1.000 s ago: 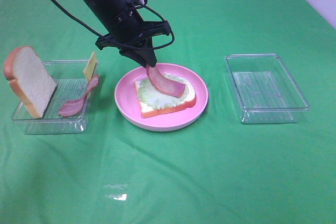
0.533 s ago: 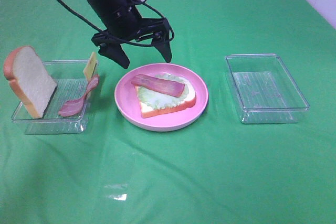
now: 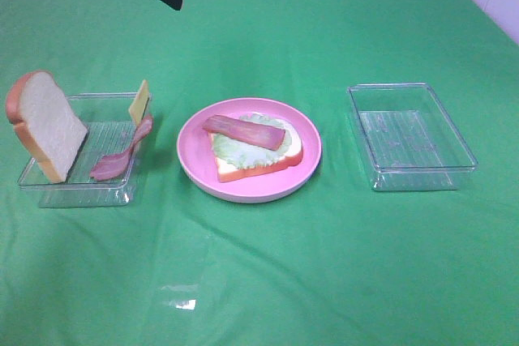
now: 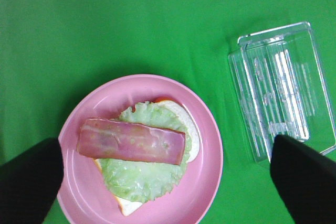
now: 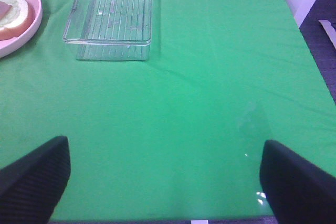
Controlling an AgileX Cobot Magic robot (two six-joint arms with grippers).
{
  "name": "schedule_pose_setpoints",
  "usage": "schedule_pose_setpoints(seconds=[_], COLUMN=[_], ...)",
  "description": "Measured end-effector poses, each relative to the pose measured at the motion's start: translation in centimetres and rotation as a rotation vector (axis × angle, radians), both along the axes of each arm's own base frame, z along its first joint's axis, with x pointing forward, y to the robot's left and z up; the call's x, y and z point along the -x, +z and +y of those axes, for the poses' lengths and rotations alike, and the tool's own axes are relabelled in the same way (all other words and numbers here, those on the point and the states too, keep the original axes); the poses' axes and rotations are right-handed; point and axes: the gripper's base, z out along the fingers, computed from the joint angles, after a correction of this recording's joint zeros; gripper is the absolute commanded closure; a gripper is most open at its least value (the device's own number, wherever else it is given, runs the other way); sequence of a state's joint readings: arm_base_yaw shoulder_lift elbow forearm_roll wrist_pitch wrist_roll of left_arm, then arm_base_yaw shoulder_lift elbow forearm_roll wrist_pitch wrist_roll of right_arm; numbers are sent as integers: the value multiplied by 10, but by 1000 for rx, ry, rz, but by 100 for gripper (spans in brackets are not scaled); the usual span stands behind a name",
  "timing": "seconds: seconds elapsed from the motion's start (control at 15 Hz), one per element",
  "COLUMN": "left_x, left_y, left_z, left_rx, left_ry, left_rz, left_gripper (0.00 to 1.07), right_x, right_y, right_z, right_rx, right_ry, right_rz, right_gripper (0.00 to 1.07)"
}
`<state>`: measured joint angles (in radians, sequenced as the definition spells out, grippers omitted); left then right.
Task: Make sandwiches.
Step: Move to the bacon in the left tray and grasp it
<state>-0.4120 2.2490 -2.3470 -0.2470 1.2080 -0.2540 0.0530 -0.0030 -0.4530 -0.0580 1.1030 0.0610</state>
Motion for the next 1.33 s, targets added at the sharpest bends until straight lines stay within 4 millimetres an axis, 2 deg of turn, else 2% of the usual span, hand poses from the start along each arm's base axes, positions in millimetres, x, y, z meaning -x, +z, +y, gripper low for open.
schedule_pose_setpoints(seconds=[0.13,0.4,0.53,0.6,1.13,1.33], left_x=[9,40,48,52,48,44], left_y=[3,-30,-45,-63,-67,-78], left_z=[7,25,30,36,49,51], left_rx=[-35,-145,-181,-250,-367,-358], left_ry=[25,128,149,179,243,274], left_rz=[21,208,265,307,261,297], left_gripper=[9,9,10,10,10,10], right_x=[0,0,0,0,0,0], right_y=[0,0,0,0,0,0], right_z=[0,0,0,0,0,0], right_rx=[0,0,0,0,0,0], right_ry=[0,0,0,0,0,0], right_rz=[0,0,0,0,0,0], right_gripper=[12,12,12,12,12,12])
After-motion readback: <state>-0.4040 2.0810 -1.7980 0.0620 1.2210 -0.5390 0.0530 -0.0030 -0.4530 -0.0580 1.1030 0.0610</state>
